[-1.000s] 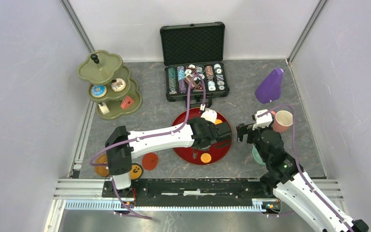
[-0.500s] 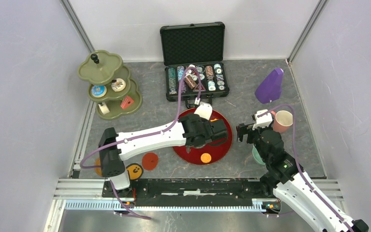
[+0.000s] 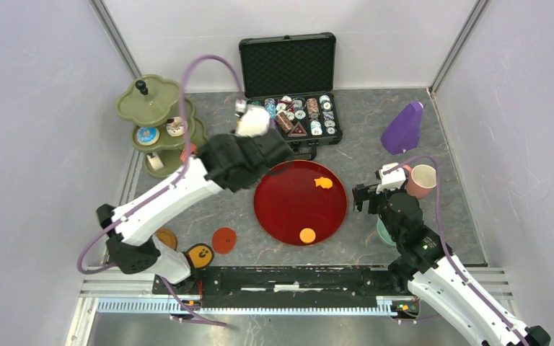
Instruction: Serve the afternoon tea
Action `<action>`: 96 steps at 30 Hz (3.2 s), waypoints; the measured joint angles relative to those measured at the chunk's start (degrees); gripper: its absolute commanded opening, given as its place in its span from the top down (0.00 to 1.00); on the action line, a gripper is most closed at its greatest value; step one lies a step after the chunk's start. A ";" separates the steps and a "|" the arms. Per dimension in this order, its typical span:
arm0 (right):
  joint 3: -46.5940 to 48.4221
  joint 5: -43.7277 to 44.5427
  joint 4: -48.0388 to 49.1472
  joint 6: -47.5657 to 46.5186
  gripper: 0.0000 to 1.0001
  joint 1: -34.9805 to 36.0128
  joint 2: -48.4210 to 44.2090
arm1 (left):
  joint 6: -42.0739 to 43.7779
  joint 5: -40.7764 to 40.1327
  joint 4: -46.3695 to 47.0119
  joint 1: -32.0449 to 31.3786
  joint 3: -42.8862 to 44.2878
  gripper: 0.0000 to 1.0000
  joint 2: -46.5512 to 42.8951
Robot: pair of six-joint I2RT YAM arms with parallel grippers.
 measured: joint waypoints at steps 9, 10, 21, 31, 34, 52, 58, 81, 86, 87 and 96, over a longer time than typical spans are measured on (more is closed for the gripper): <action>0.00 -0.22 0.00 0.00 0.02 0.00 0.79 | 15.58 0.17 6.78 24.17 5.05 0.80 -8.48; 0.00 -0.24 0.00 0.00 0.02 0.00 0.94 | 16.87 0.13 7.39 25.55 6.16 0.80 -8.59; 0.00 -0.37 0.00 0.00 0.02 0.00 1.49 | 25.90 2.99 12.63 38.51 11.21 0.81 -1.33; 0.00 -0.37 0.00 0.00 0.02 0.00 1.66 | 26.34 6.38 13.57 40.98 12.20 0.79 3.98; 0.00 -0.37 0.02 0.00 0.02 0.00 2.05 | 26.34 5.92 13.29 40.98 12.20 0.76 4.07; 0.00 -0.39 0.00 0.00 0.02 0.00 2.47 | 26.29 4.87 10.40 41.64 16.04 0.48 4.07; 0.00 -0.39 0.00 0.00 0.02 0.00 2.47 | 26.32 11.39 9.84 41.70 20.81 0.51 1.75; 0.00 -0.37 0.00 0.00 0.02 0.00 3.19 | 37.42 46.84 25.18 10.08 -25.07 0.49 -12.96; 0.00 -0.37 0.00 0.00 0.02 0.00 2.56 | 42.03 47.19 30.45 9.57 -26.21 0.48 -9.16; 0.00 -0.37 0.00 0.00 0.02 0.00 2.40 | 42.86 47.17 31.58 9.33 -26.18 0.48 -8.28; 0.00 -0.37 0.00 0.00 0.02 0.00 1.88 | 53.27 45.00 37.16 5.51 -22.49 0.47 4.11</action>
